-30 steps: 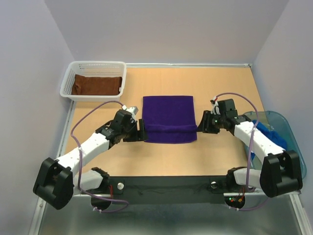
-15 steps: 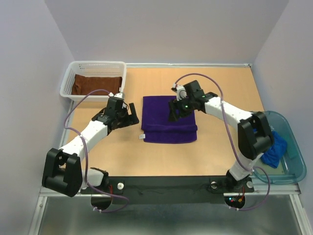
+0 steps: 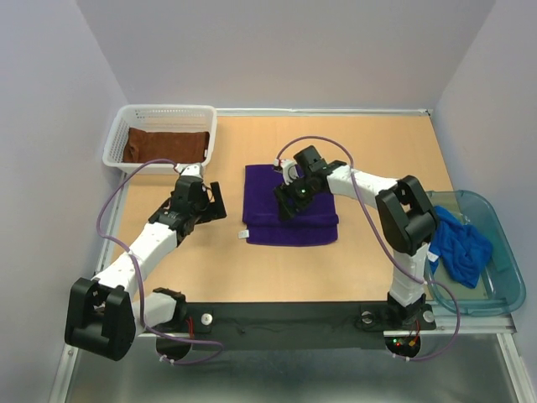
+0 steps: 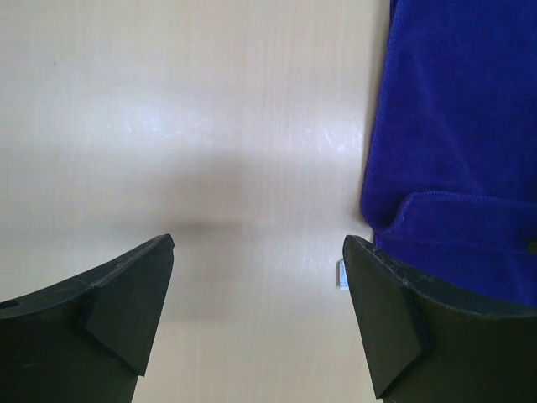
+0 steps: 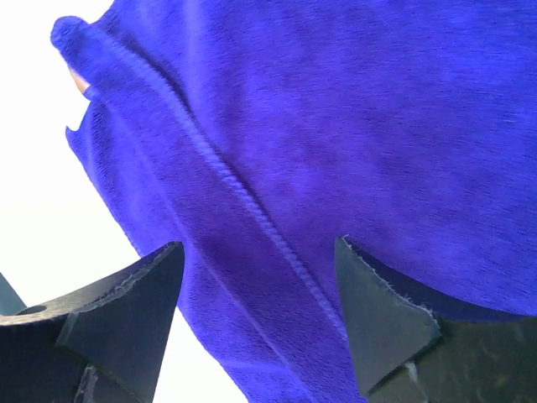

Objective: Fold and stack the towels
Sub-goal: Fold the towel

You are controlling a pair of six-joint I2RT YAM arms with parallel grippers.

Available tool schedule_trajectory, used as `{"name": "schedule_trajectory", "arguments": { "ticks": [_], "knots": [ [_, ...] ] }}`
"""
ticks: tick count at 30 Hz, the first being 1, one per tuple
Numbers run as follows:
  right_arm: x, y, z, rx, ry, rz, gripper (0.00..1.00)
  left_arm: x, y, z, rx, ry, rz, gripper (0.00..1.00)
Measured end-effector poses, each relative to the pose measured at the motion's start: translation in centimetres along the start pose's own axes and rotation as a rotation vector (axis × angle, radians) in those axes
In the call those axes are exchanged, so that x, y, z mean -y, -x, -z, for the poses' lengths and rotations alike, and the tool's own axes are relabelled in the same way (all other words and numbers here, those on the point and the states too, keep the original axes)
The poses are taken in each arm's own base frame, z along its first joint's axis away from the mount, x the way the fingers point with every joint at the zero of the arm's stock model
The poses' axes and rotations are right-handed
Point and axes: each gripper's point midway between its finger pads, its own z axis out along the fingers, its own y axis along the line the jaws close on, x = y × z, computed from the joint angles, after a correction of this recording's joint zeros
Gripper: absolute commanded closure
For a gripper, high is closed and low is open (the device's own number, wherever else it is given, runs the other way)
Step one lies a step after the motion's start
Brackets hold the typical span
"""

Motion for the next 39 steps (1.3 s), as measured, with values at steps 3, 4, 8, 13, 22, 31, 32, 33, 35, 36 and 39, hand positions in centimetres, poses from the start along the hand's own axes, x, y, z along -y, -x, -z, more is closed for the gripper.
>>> {"name": "schedule_trajectory", "arguments": {
  "ticks": [3,4,8,13,22,31,32,33,35,36,39],
  "knots": [
    [-0.7,-0.3,-0.3,-0.009,0.021,0.013,0.25,-0.3,0.5,-0.1,0.022,0.017,-0.002,0.07],
    [-0.9,-0.5,-0.3,-0.014,0.026,0.016,0.25,-0.3,0.6,-0.1,0.025,0.021,-0.002,0.07],
    [-1.7,-1.3,-0.6,-0.031,0.046,0.027,0.27,-0.5,0.7,-0.2,0.035,0.031,-0.005,0.07],
    [-2.3,-1.8,-0.3,-0.042,0.058,0.026,0.31,-0.7,0.9,-0.2,0.041,0.044,-0.007,0.07],
    [-4.9,-2.7,0.8,-0.056,0.093,0.05,0.42,-0.8,0.8,-0.3,0.04,0.049,-0.008,0.07],
    [-8.3,-7.5,1.6,-0.135,0.132,0.035,0.44,-0.8,0.6,-0.6,0.027,0.048,-0.01,0.07],
    [-8.6,-8.6,1.6,-0.158,0.135,0.02,0.44,-0.7,0.5,-0.6,0.025,0.045,-0.01,0.07],
    [-8.7,-9.5,1.6,-0.177,0.134,0.009,0.44,-0.6,0.5,-0.6,0.023,0.04,-0.01,0.09],
    [-8.7,-11.2,1.7,-0.217,0.115,-0.021,0.44,-0.3,0.4,-0.6,0.015,0.021,-0.006,0.11],
    [-8.7,-11.5,1.9,-0.222,0.103,-0.032,0.44,0.0,0.2,-0.5,0.009,0.007,0.003,0.12],
    [-7.8,-10.7,3.6,-0.174,-0.01,-0.055,0.43,1.4,-0.3,-0.4,-0.021,-0.056,0.042,0.16]
  ]
}}
